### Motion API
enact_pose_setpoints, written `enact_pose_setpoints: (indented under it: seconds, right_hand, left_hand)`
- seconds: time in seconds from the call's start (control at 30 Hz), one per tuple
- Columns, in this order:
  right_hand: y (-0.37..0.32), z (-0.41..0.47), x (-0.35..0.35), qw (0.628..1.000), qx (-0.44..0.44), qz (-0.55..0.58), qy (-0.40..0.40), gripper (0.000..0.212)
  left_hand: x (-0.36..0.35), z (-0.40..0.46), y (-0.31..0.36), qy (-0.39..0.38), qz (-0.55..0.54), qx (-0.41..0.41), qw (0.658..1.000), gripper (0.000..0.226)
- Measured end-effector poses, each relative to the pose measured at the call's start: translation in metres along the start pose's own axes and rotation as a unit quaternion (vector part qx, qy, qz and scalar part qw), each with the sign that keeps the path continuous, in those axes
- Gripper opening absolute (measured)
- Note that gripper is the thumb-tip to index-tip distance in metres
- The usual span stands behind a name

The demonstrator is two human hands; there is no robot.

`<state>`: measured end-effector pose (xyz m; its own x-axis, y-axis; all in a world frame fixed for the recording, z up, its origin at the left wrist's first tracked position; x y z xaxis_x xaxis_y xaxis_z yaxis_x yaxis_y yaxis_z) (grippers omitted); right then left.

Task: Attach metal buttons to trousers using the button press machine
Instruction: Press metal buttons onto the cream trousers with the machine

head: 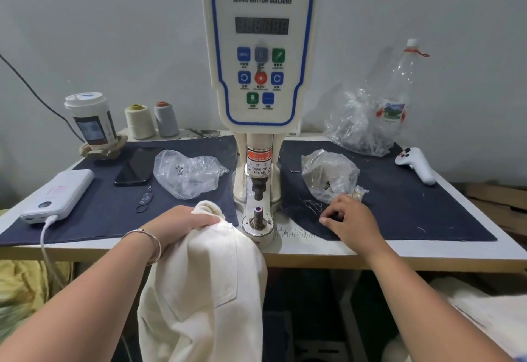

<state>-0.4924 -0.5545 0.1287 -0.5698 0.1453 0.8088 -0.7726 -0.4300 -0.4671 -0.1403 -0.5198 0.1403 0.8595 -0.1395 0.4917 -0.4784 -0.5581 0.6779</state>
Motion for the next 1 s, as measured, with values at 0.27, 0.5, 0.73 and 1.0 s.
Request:
enact_pose_setpoints:
  seconds: [0.27,0.5,0.73,1.0]
  right_hand:
    - [-0.026,-0.003,0.011,0.971,-0.04,0.152,0.178,0.012]
    - [-0.106,0.01,-0.014,0.948,0.019,0.274,0.163,0.012]
    - [-0.119,0.015,-0.018,0.961,0.031,0.252,0.112,0.003]
    - [-0.123,0.018,-0.024,0.971,0.019,0.224,0.076,0.008]
  left_hand:
    - [0.001,-0.004,0.0,0.011,-0.006,-0.016,1.0,0.013]
    - [0.001,-0.006,-0.001,0.008,-0.008,-0.026,1.0,0.026]
    - [0.0,-0.007,-0.002,-0.008,-0.021,-0.04,0.999,0.011]
    - [0.0,-0.014,-0.001,-0.006,-0.04,-0.045,0.998,0.008]
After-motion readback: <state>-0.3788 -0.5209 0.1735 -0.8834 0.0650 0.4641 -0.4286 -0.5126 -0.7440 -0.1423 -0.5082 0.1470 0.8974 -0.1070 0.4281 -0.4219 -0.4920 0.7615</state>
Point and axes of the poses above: each hand's wrist, its own z-axis towards the middle knuckle, its own x-axis out of the back of the hand, y = z × x, the point moved 3 cm from there along z, towards the middle knuckle, and after that the axes turned 13 degrees about x, right-handed, at the moved point
